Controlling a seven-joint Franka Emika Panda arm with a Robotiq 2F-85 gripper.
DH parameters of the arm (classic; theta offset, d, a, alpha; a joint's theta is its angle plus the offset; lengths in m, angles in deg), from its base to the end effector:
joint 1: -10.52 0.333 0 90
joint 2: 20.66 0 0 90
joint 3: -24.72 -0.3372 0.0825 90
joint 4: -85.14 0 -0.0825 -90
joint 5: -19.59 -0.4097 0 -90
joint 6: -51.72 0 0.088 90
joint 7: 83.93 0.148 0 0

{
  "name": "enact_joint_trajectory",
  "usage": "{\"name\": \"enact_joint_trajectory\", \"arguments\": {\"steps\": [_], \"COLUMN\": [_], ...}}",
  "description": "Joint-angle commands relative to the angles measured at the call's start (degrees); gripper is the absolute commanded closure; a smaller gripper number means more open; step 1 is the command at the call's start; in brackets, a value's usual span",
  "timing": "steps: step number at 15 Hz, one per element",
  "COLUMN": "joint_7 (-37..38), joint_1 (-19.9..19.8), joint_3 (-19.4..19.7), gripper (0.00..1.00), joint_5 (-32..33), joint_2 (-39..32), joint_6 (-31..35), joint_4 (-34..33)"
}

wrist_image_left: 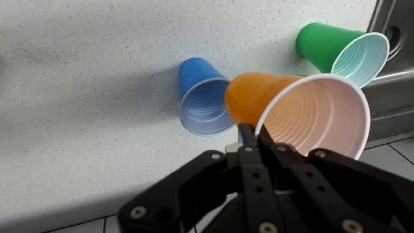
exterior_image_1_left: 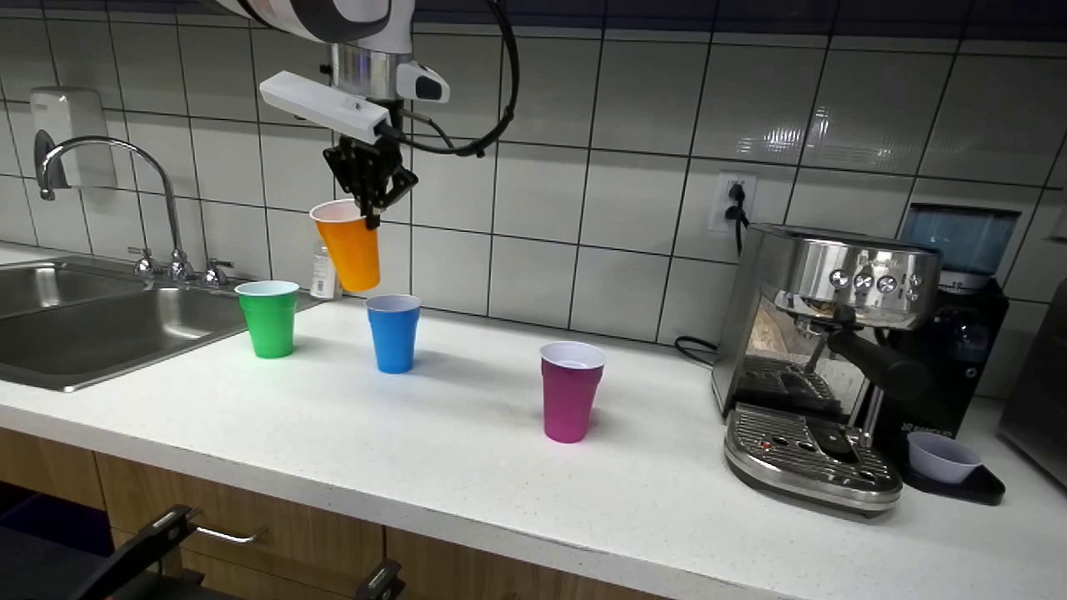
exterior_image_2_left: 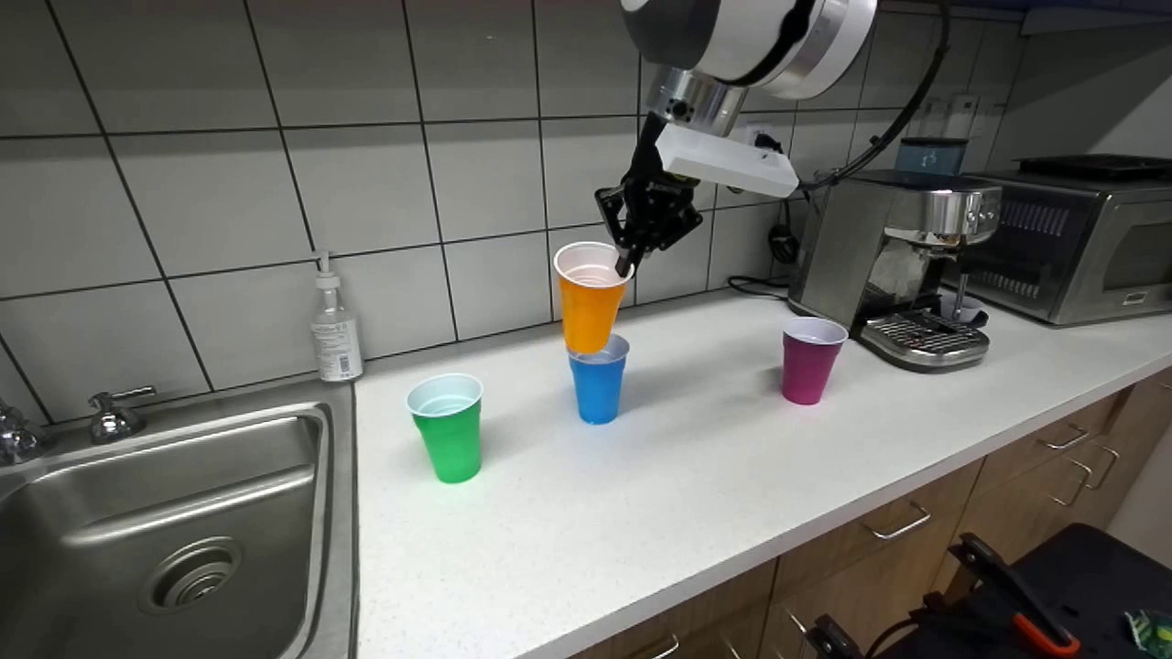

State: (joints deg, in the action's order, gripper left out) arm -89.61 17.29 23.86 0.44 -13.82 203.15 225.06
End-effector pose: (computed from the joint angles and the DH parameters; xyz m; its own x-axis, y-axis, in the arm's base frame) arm 0.5228 0.0679 0.3450 0.9509 -0.0671 0.3020 -0.0026 -0.9779 -0.2090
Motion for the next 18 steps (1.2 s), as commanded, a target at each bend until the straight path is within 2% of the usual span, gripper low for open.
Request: {"name": "enact_joint_trajectory", "arguments": {"steps": [1, 18], "joint_7": [1.6, 7.06], "joint_1": [-1.18, -2.81], "joint_3": [-0.23, -0.54], "gripper": [0.99, 0.99], "joint_5": [1.17, 5.08], "joint_2": [-2.67, -10.68], "joint_6": [0.61, 1.28], "joint_4": [-3.14, -8.11]}}
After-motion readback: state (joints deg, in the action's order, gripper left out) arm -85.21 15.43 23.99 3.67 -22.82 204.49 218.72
